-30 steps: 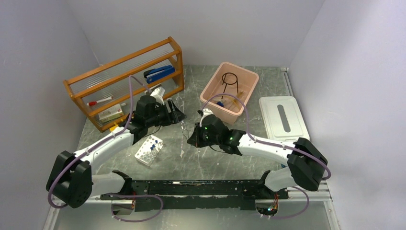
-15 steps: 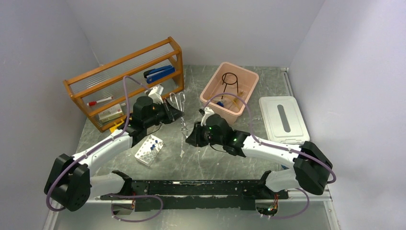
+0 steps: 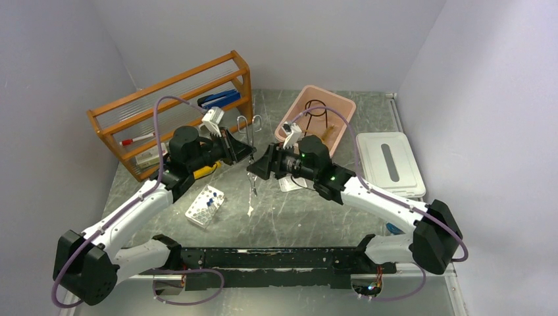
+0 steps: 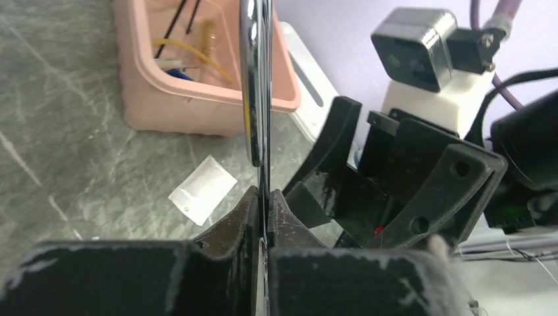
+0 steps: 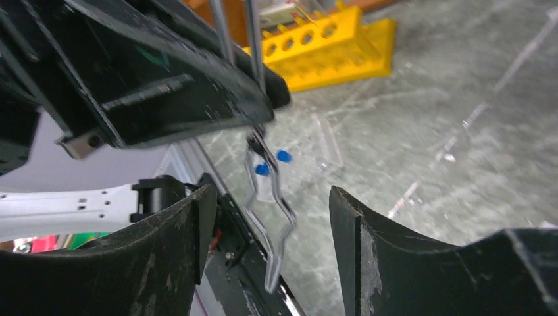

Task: Organize the chemistry lab equipment

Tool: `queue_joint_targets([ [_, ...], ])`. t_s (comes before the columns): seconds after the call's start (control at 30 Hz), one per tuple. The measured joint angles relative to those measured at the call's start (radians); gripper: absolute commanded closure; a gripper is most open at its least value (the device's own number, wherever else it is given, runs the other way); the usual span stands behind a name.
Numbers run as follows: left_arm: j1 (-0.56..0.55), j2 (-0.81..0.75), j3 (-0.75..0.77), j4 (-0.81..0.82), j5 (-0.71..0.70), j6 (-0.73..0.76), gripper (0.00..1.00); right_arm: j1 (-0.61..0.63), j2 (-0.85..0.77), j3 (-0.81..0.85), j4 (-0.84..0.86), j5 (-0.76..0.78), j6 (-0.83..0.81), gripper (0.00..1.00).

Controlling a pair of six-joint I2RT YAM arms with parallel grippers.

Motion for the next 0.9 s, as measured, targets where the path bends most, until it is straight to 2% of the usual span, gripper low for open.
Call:
queue_joint_targets([
  [0.07,0.000,-0.002,0.008,0.005,0.036,-0.008,0.95,0.000,0.025,0.030,0.029,-0.030,0.000,0.36],
  [0.13,0.000,-0.002,0.011,0.010,0.061,-0.014,0.95,0.000,0.043,0.050,0.052,-0.049,0.002,0.45],
  [0.3,0.000,0.000,0.012,0.029,0.101,-0.030,0.95,-0.001,0.081,0.084,0.078,-0.059,0.009,0.85],
  [0.33,0.000,0.000,0.013,0.030,0.102,-0.031,0.93,-0.001,0.084,0.084,0.081,-0.057,0.010,0.91],
  [0.4,0.000,-0.001,0.014,0.027,0.103,-0.032,0.76,-0.003,0.089,0.083,0.084,-0.058,0.010,1.00],
  [0.5,0.004,-0.002,0.016,0.021,0.090,-0.031,0.45,-0.005,0.088,0.080,0.094,-0.058,0.010,1.00],
  [0.57,0.005,-0.004,0.027,0.010,0.077,-0.023,0.28,-0.007,0.087,0.076,0.094,-0.055,0.009,1.00],
  [0.6,0.005,-0.006,0.035,0.003,0.068,-0.017,0.23,-0.009,0.084,0.072,0.091,-0.051,0.008,1.00],
  [0.73,0.005,-0.019,0.076,-0.048,0.026,0.019,0.16,-0.030,0.056,0.069,0.056,-0.019,-0.010,1.00],
  [0.9,0.005,-0.046,0.114,-0.114,-0.048,0.093,0.15,-0.121,-0.005,0.084,-0.031,0.039,-0.053,1.00],
])
